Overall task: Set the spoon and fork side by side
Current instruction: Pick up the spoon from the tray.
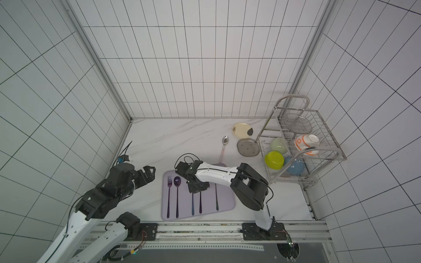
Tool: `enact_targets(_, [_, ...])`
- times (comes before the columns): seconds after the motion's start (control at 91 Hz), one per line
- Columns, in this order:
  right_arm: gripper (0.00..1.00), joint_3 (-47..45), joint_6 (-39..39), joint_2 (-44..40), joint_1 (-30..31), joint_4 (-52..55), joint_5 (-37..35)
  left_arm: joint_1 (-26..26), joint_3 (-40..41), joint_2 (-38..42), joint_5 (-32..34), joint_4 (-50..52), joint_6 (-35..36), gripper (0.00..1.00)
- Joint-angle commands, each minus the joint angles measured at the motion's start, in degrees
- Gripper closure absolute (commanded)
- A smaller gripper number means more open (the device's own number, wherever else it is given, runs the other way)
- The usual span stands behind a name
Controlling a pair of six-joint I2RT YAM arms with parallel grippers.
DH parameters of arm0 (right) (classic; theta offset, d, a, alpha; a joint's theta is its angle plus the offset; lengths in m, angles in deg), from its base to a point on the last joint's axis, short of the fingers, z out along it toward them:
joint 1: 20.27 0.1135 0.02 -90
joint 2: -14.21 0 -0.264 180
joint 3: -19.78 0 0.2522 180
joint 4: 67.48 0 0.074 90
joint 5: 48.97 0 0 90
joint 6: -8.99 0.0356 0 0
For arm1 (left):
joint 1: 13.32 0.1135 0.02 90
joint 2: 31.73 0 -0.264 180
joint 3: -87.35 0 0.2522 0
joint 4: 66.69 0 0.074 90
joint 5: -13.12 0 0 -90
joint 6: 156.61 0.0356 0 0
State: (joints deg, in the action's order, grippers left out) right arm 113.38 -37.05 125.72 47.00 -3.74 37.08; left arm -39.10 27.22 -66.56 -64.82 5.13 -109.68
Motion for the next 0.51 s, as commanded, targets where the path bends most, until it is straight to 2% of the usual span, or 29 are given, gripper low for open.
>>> enact_targets(0.0, [0.70,2.0,0.8,2.1,0.3,2.6,-1.8,-0.1,-1.0,0.6,-0.4,-0.6,0.6,0.02])
enact_targets(0.495, [0.74,2.7,1.7,3.5,-1.5,4.0,-2.6,0.0,-0.7,0.1,-0.1,-1.0,0.7,0.02])
